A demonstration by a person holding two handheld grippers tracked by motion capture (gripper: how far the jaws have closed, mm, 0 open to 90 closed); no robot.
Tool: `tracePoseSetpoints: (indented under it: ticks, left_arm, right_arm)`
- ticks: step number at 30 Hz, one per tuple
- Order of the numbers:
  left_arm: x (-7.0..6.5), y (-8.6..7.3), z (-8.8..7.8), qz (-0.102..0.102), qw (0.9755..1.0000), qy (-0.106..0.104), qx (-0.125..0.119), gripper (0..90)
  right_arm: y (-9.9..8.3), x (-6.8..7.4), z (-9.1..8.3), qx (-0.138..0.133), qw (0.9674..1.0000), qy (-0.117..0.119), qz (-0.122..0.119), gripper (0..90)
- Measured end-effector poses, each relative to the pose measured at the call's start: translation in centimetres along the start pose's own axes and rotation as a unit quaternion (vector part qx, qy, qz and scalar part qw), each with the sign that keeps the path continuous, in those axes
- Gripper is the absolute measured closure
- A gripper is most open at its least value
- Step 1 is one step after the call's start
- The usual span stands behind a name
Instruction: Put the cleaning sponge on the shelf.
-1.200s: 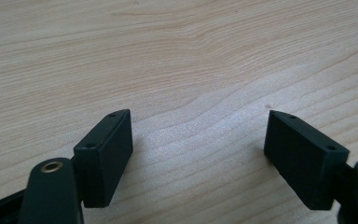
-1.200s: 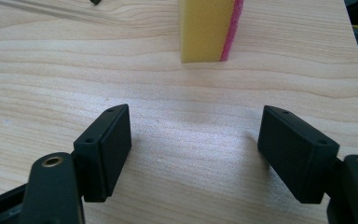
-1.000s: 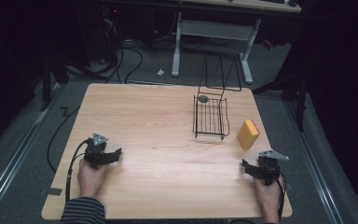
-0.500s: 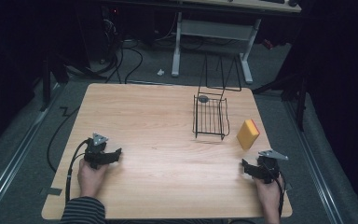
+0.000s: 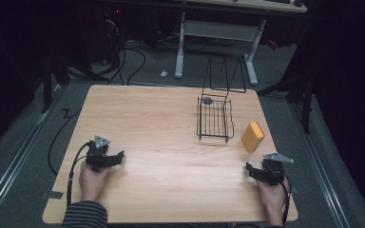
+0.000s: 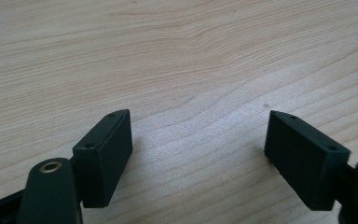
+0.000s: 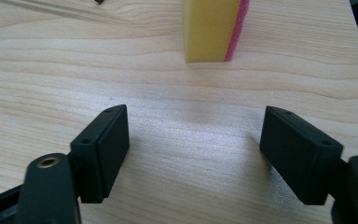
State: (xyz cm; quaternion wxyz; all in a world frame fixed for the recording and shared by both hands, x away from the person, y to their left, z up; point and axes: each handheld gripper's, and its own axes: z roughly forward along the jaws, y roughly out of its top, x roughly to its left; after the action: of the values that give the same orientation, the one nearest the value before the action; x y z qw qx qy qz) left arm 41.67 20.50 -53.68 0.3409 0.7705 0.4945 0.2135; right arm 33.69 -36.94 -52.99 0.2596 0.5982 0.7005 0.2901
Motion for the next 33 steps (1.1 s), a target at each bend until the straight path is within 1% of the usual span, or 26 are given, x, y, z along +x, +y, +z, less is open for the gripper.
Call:
tracePoseSetpoints:
  ticks: [3, 8, 9, 13, 14, 15, 16, 17, 19, 20, 21, 23, 24, 25, 26, 28, 29, 30, 33]
  left_arm:
    - [0.0, 0.0, 0.0, 0.000, 1.0000, 0.000, 0.000, 23.8]
    - [0.0, 0.0, 0.0, 0.000, 1.0000, 0.000, 0.000, 23.7]
    - [0.0, 0.0, 0.0, 0.000, 1.0000, 0.001, -0.001, 23.7]
    - [0.0, 0.0, 0.0, 0.000, 1.0000, 0.000, 0.000, 23.7]
    - [0.0, 0.0, 0.0, 0.000, 1.0000, 0.000, 0.000, 23.7]
    - [0.0, 0.0, 0.0, 0.000, 1.0000, 0.000, 0.000, 23.7]
    - [0.0, 0.0, 0.0, 0.000, 1.0000, 0.000, 0.000, 23.7]
    - [0.0, 0.0, 0.0, 0.000, 1.0000, -0.001, 0.000, 23.7]
    - [0.0, 0.0, 0.0, 0.000, 1.0000, -0.001, 0.000, 23.7]
    - [0.0, 0.0, 0.0, 0.000, 1.0000, -0.001, 0.000, 23.7]
    - [0.0, 0.0, 0.0, 0.000, 1.0000, -0.001, 0.000, 23.7]
    - [0.0, 0.0, 0.0, 0.000, 1.0000, -0.001, 0.000, 23.7]
    - [0.0, 0.0, 0.0, 0.000, 1.0000, 0.000, 0.000, 23.7]
    - [0.0, 0.0, 0.0, 0.000, 1.0000, 0.000, 0.000, 23.7]
    - [0.0, 0.0, 0.0, 0.000, 1.0000, 0.000, 0.000, 23.7]
    - [0.0, 0.0, 0.0, -0.001, 1.0000, 0.000, -0.001, 23.7]
    - [0.0, 0.0, 0.1, -0.001, 1.0000, 0.000, -0.001, 23.7]
    - [0.0, 0.0, 0.1, -0.001, 1.0000, 0.000, -0.001, 23.7]
    - [0.0, 0.0, 0.1, -0.001, 1.0000, 0.000, -0.001, 23.7]
  right_arm:
    - [0.0, 0.2, -0.1, -0.004, 1.0000, 0.001, 0.001, 27.1]
    - [0.0, 0.5, -0.3, -0.015, 0.9999, 0.001, 0.002, 27.9]
    - [0.0, 0.6, -0.5, -0.022, 0.9997, 0.003, 0.004, 28.3]
    - [0.2, 0.7, -0.8, -0.026, 0.9996, 0.006, 0.009, 28.9]
    - [0.2, 0.7, -1.2, -0.040, 0.9992, 0.007, 0.009, 30.9]
    - [0.2, 0.7, -1.2, -0.040, 0.9992, 0.007, 0.009, 30.9]
    - [0.4, 0.8, -1.7, -0.051, 0.9985, 0.009, 0.015, 31.6]
    - [0.5, 0.8, -1.9, -0.056, 0.9983, 0.012, 0.013, 32.0]
    - [0.8, 0.9, -2.3, -0.067, 0.9977, 0.009, 0.010, 32.7]
    - [0.8, 0.9, -2.3, -0.067, 0.9977, 0.009, 0.010, 32.7]
    - [1.2, 0.9, -2.6, -0.073, 0.9971, 0.017, 0.012, 32.7]
    - [1.4, 0.9, -2.7, -0.075, 0.9970, 0.015, 0.010, 32.8]
    - [1.9, 0.8, -3.0, -0.081, 0.9966, 0.016, 0.008, 33.1]
    - [1.9, 0.8, -3.0, -0.081, 0.9966, 0.016, 0.008, 33.1]
    - [2.3, 0.8, -3.3, -0.086, 0.9961, 0.015, 0.010, 33.8]
    - [2.5, 0.7, -3.4, -0.091, 0.9958, 0.012, 0.008, 34.6]
    - [3.0, 0.5, -3.7, -0.096, 0.9953, 0.004, 0.010, 35.1]
    - [3.2, 0.4, -3.7, -0.099, 0.9950, 0.002, 0.011, 35.2]
    - [3.8, 0.1, -3.8, -0.102, 0.9947, 0.002, 0.015, 35.3]
